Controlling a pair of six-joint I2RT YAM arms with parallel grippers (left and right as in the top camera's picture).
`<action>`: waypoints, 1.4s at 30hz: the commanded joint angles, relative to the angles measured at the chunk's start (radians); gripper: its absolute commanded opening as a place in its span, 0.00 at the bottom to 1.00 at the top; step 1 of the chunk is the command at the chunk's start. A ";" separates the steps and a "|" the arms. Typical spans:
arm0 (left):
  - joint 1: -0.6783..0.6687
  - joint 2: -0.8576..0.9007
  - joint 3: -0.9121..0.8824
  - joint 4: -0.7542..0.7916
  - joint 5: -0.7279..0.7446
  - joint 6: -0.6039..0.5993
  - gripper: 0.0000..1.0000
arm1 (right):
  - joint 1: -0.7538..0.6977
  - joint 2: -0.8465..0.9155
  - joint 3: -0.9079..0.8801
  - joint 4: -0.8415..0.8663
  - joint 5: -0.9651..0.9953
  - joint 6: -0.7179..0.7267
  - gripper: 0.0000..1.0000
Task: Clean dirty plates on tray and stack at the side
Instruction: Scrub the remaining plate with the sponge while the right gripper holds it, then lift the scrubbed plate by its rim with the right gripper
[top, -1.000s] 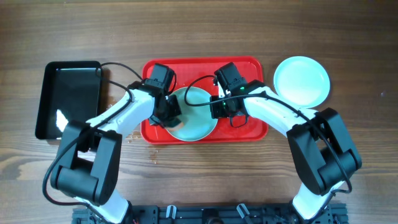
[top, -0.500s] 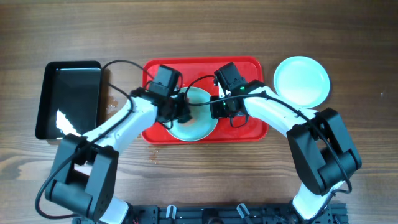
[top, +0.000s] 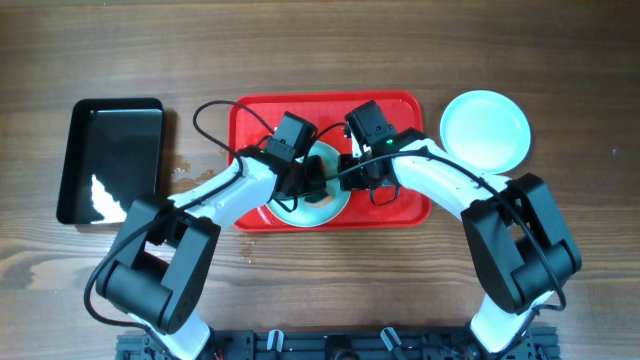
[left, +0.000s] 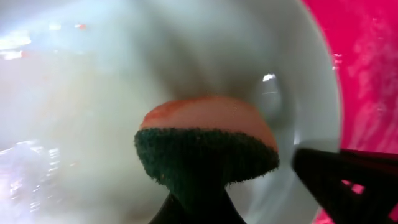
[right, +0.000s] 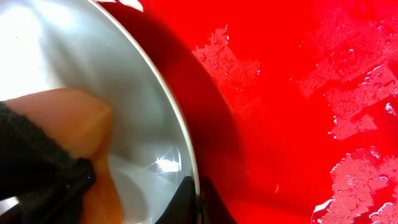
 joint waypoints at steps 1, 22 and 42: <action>0.023 0.032 -0.014 -0.102 -0.193 -0.008 0.04 | 0.001 0.030 -0.016 -0.024 0.033 -0.002 0.04; 0.126 -0.010 0.055 -0.323 -0.526 -0.006 0.04 | 0.001 0.030 -0.016 -0.022 0.036 0.001 0.04; 0.154 -0.227 0.134 -0.435 -0.245 -0.001 0.04 | 0.000 -0.018 0.223 -0.230 0.255 -0.020 0.04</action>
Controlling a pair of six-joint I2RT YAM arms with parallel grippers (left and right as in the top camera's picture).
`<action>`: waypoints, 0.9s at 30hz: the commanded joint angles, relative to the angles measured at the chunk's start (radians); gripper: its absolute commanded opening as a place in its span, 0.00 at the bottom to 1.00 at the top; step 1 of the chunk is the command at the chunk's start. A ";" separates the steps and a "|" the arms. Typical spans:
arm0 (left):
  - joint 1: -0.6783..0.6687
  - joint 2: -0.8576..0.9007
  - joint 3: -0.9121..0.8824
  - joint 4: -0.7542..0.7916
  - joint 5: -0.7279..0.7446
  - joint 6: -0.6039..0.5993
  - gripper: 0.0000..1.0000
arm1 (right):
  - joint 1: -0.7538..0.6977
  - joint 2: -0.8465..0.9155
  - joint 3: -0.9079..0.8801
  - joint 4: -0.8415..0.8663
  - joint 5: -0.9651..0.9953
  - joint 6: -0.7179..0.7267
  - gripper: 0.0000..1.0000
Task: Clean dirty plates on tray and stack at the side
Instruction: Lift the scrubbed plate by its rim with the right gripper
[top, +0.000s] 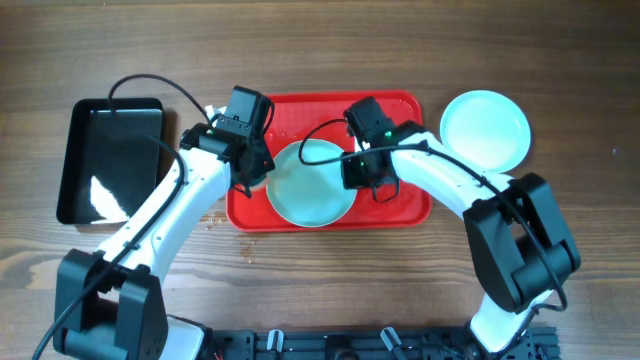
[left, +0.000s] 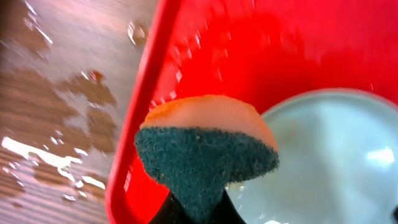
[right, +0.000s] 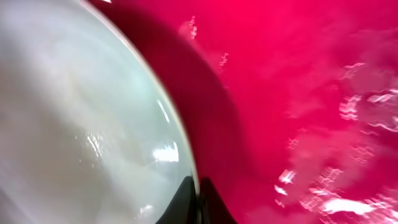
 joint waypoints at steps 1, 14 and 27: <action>-0.002 -0.006 0.012 -0.027 0.089 0.001 0.04 | 0.000 -0.025 0.166 -0.103 0.208 -0.043 0.04; -0.006 0.005 0.009 -0.051 0.150 0.025 0.04 | 0.026 -0.031 0.583 -0.423 0.781 -0.247 0.04; -0.005 0.007 -0.003 -0.040 0.145 0.021 0.04 | 0.224 -0.031 0.581 -0.325 1.254 -0.433 0.04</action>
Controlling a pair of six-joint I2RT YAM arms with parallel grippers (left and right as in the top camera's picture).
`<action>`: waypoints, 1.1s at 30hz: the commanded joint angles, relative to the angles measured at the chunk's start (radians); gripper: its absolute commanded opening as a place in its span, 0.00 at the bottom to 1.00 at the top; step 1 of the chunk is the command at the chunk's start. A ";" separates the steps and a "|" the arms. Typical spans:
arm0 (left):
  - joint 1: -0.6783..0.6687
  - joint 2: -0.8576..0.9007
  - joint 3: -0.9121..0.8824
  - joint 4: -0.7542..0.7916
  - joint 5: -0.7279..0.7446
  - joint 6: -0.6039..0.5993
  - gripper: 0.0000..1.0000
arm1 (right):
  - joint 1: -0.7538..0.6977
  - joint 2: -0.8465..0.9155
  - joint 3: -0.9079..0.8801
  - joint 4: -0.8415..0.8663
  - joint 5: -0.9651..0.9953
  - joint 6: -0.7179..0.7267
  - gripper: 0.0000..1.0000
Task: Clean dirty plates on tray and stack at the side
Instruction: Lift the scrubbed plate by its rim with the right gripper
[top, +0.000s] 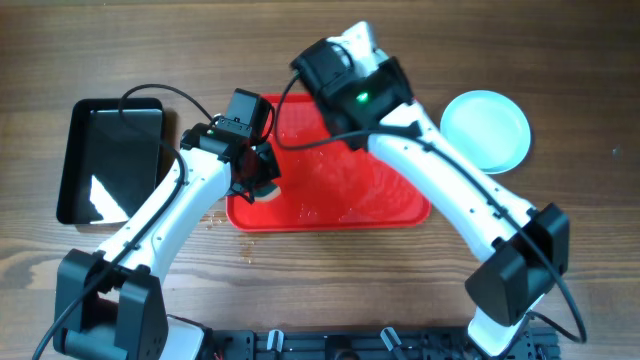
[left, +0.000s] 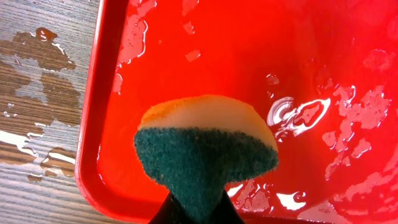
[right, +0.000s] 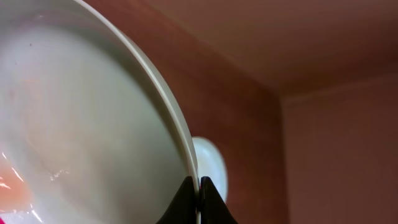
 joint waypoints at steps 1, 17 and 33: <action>-0.003 0.007 -0.003 0.003 0.008 0.001 0.04 | 0.080 -0.025 0.020 0.030 0.216 -0.089 0.04; -0.003 0.007 -0.003 0.004 0.000 0.001 0.04 | 0.110 -0.025 0.020 0.027 0.295 -0.089 0.04; -0.003 0.007 -0.003 0.004 0.001 0.001 0.04 | 0.110 -0.025 0.019 0.010 0.285 -0.048 0.04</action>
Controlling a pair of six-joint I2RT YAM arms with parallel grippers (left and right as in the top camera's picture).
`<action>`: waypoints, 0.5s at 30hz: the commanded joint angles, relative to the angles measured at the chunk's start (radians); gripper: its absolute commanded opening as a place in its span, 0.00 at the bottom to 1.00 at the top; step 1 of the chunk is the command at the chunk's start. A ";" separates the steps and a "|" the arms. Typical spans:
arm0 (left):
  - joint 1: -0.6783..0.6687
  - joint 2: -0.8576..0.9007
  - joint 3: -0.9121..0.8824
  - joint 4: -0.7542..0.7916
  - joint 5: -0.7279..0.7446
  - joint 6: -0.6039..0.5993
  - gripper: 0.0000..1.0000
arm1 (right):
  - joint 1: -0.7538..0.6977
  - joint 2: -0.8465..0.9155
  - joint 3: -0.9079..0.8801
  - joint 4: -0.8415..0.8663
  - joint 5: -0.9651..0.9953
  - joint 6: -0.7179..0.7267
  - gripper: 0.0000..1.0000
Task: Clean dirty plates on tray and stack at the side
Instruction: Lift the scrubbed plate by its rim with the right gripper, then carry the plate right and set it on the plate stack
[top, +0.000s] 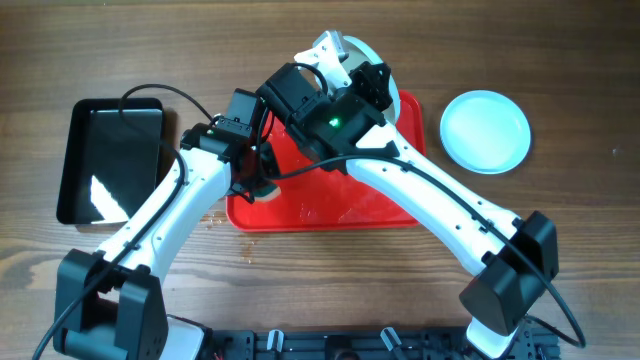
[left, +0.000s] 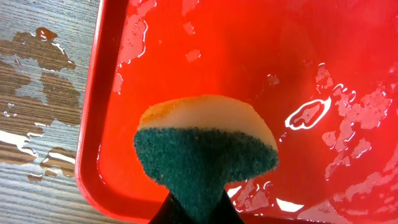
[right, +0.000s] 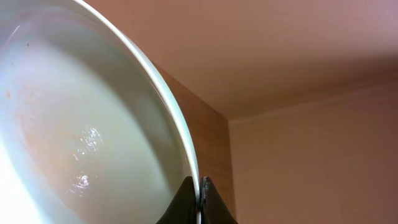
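Observation:
My right gripper (right: 199, 188) is shut on the rim of a pale plate (right: 81, 124), held high above the red tray (top: 390, 205) and tipped on edge. In the overhead view only a sliver of that plate (top: 362, 50) shows behind the raised arm. Over the tray's left end, my left gripper (left: 198, 208) is shut on a green-and-yellow sponge (left: 205, 146). The wet red tray (left: 348, 56) below the sponge has no plate on it. A second pale plate (top: 485, 130) lies on the table to the right of the tray.
An empty black bin (top: 110, 160) stands at the far left. Water drops spot the wood (left: 43, 93) beside the tray's left rim. My raised right arm (top: 420, 190) spans the tray's middle and right.
My right gripper has tipped and turned the held plate further; the second plate no longer shows in the right wrist view. The left gripper and sponge have not moved.
First the sponge in my left gripper was inside the plate on the tray, with my right gripper shut on the plate's rim. Then the sponge was at the tray's left edge. Then the right gripper held the plate high off the tray, where it stays.

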 joint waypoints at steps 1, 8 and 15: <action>-0.003 0.007 -0.003 0.004 0.001 0.001 0.04 | -0.002 -0.025 0.018 -0.033 0.011 0.081 0.04; -0.004 0.007 -0.003 0.002 0.001 0.001 0.04 | -0.048 -0.025 -0.018 -0.154 -0.360 0.362 0.04; -0.004 0.007 -0.003 0.003 0.001 0.001 0.04 | -0.084 -0.093 0.002 -0.195 -0.409 0.352 0.04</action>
